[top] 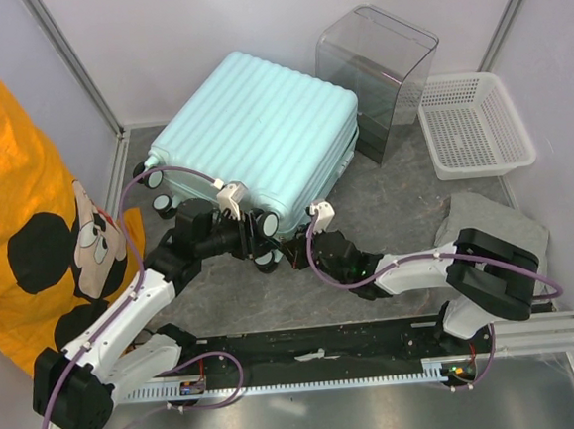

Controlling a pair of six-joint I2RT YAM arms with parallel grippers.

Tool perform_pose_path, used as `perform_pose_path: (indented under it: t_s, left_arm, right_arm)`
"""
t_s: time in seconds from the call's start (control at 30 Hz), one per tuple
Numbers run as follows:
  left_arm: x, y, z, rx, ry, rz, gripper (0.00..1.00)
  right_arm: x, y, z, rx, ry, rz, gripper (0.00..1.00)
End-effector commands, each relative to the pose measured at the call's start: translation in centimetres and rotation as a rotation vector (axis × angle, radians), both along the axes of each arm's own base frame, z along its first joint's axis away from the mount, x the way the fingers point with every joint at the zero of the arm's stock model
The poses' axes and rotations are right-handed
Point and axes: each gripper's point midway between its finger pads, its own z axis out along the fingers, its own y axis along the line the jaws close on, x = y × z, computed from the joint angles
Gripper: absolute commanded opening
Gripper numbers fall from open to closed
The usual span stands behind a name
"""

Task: Open, take out, and arrange the luggage
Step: Unzip the luggage at the center of the board.

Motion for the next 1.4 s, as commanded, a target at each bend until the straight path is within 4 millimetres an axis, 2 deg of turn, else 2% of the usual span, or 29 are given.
perform_pose_path:
  t_s: [0.0,0.13,0.27,0.37,0.5,0.63,0.7,0.73,0.77,0.8,0.83,0.87,0.9,0.93,0.97,1.0,1.03,1.1,1.27,1.37]
  left_arm:
    - [1.9,-1.1,4.1,-0.091,-0.146,-0.015,0.47]
    - [2.3,-0.9,4.1,-0.099,-0.135,-0.011,0.47]
    - [2.3,-1.0,4.2,-0.122,-0.122,-0.031,0.47]
    - [2.2,-1.0,4.4,-0.136,-0.118,-0.04,0.44]
    - [2.1,-1.0,4.5,-0.143,-0.118,-0.048,0.43]
    - [2.2,-0.8,4.7,-0.146,-0.129,-0.04,0.42]
    - [2.3,-0.6,4.8,-0.145,-0.134,-0.031,0.42]
    - [2.4,-0.5,4.8,-0.144,-0.135,-0.025,0.43]
    - [2.4,-0.4,4.8,-0.144,-0.138,-0.021,0.43]
    - [2.6,-0.2,4.9,-0.145,-0.142,-0.014,0.42]
    - [2.7,-0.1,4.8,-0.143,-0.14,-0.009,0.43]
    - [2.8,0.0,4.8,-0.141,-0.141,-0.005,0.43]
    - [2.9,0.0,4.8,-0.142,-0.137,-0.002,0.43]
    - [2.9,0.1,4.7,-0.141,-0.133,-0.001,0.42]
    - [2.9,0.0,4.5,-0.138,-0.13,-0.002,0.42]
    - [2.9,0.0,4.4,-0.138,-0.124,-0.003,0.42]
    - [3.0,0.0,4.4,-0.139,-0.12,-0.007,0.42]
    - [2.9,-0.2,4.1,-0.137,-0.112,-0.014,0.42]
    - [3.0,-0.2,3.9,-0.129,-0.112,-0.019,0.43]
    - [3.1,-0.1,3.7,-0.122,-0.114,-0.012,0.42]
  right_arm:
    - [1.7,-0.6,4.4,0.078,-0.116,-0.095,0.03]
    - [0.9,0.2,4.8,0.036,-0.181,-0.056,0.0]
    - [-0.8,2.9,4.9,-0.007,-0.249,0.033,0.0]
    - [-1.3,5.0,4.8,-0.026,-0.284,0.083,0.0]
    - [-1.2,7.2,4.7,-0.054,-0.328,0.113,0.0]
    - [-0.8,7.8,4.5,-0.07,-0.36,0.117,0.0]
    - [-0.9,7.3,4.5,-0.083,-0.356,0.116,0.0]
    - [-1.1,6.9,4.5,-0.093,-0.355,0.115,0.06]
    - [-1.1,6.2,5.3,-0.092,-0.359,0.104,0.13]
    - [-1.4,5.1,4.3,-0.12,-0.35,0.1,0.27]
    - [-1.4,4.3,4.2,-0.132,-0.346,0.086,0.35]
    - [-1.4,3.1,4.9,-0.131,-0.345,0.06,0.43]
    - [-1.7,1.6,3.7,-0.162,-0.33,0.047,0.5]
    - [-1.9,0.7,3.6,-0.168,-0.322,0.034,0.6]
    - [-2.1,-0.4,4.5,-0.156,-0.317,0.019,0.64]
    - [-2.2,-1.7,3.9,-0.164,-0.295,-0.014,0.68]
    - [-2.4,-2.3,4.2,-0.15,-0.284,-0.023,0.75]
    - [-2.6,-3.4,6.0,-0.114,-0.283,-0.05,0.8]
    - [-2.4,-4.4,11.2,0.023,-0.308,-0.088,0.92]
    - [-2.0,-4.4,12.9,0.129,-0.281,-0.064,0.95]
